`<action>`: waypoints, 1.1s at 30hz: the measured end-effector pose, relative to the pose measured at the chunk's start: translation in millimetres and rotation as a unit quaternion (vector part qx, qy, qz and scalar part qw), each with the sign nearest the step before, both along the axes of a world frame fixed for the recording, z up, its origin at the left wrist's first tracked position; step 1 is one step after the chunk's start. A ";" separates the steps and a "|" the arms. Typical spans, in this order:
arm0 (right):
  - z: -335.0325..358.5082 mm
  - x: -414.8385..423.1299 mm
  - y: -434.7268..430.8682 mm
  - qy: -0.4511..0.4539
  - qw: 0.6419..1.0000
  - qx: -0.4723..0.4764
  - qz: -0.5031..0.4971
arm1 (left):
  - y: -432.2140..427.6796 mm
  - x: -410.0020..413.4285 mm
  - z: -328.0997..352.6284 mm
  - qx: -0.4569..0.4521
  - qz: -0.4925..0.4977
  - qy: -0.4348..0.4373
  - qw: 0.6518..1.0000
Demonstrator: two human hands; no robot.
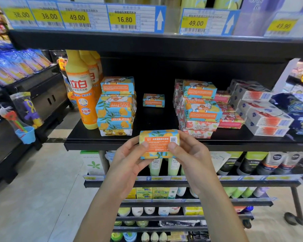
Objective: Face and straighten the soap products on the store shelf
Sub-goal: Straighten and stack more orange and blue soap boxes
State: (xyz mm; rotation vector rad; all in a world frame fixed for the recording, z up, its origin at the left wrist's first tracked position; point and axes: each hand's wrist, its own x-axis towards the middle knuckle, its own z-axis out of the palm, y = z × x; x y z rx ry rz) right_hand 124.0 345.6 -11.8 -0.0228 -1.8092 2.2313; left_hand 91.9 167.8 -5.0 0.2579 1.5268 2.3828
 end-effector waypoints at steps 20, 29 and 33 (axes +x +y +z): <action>-1.1 3.3 6.4 -0.029 0.999 0.026 0.033 | 7.4 1.5 0.3 0.005 0.039 -0.037 0.999; 6.7 6.8 3.2 -0.083 0.996 -0.008 0.013 | 5.3 0.6 -0.2 -0.003 0.039 -0.031 0.999; 7.1 6.2 4.4 -0.081 0.996 -0.036 0.017 | 3.6 0.9 1.1 -0.004 0.038 -0.028 0.999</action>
